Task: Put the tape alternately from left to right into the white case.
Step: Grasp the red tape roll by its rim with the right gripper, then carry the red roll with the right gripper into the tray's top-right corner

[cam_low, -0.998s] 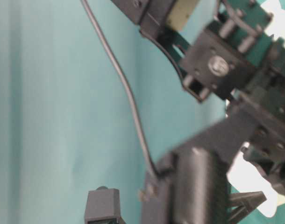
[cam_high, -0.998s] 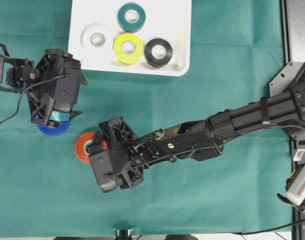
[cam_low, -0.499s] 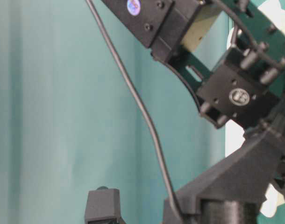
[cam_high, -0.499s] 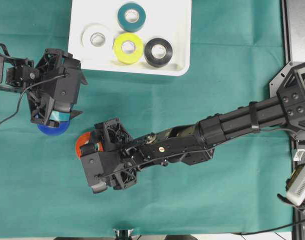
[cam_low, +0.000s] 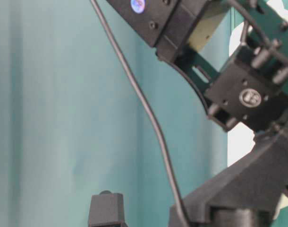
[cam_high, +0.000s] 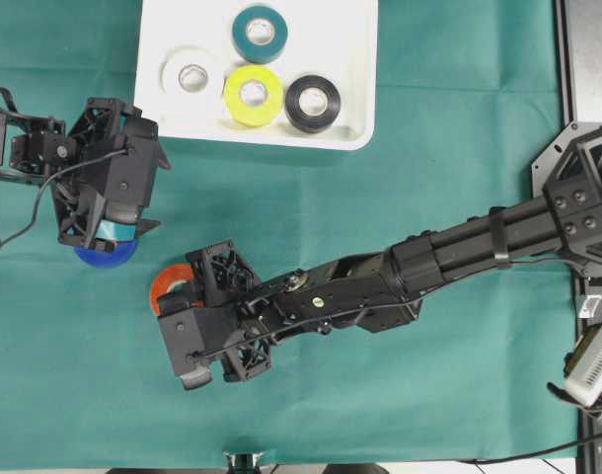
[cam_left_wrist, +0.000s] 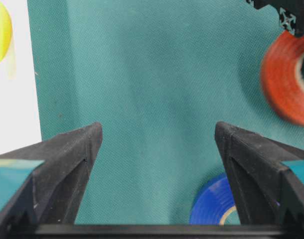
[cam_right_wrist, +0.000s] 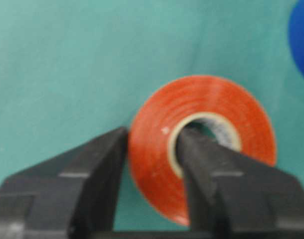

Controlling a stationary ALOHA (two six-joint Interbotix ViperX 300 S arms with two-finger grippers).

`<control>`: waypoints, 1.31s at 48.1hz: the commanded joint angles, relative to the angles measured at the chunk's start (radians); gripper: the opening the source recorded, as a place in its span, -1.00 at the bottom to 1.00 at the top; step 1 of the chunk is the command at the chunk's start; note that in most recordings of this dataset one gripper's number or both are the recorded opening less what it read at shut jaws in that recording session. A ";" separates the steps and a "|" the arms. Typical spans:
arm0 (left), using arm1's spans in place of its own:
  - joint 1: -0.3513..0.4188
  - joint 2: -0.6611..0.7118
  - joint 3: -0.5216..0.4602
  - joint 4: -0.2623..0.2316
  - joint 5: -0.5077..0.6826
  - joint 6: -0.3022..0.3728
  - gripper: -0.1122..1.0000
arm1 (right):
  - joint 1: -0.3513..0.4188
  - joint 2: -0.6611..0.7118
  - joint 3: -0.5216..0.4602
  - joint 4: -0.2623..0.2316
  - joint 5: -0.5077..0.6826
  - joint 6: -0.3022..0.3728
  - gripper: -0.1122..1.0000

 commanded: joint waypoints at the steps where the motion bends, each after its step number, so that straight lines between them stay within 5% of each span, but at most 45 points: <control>1: -0.003 -0.023 -0.009 -0.003 -0.003 -0.002 0.94 | -0.006 -0.029 -0.017 -0.005 -0.002 -0.003 -0.74; 63: -0.003 -0.023 -0.008 -0.003 -0.003 -0.003 0.94 | -0.009 -0.256 0.117 -0.014 0.077 -0.003 -0.74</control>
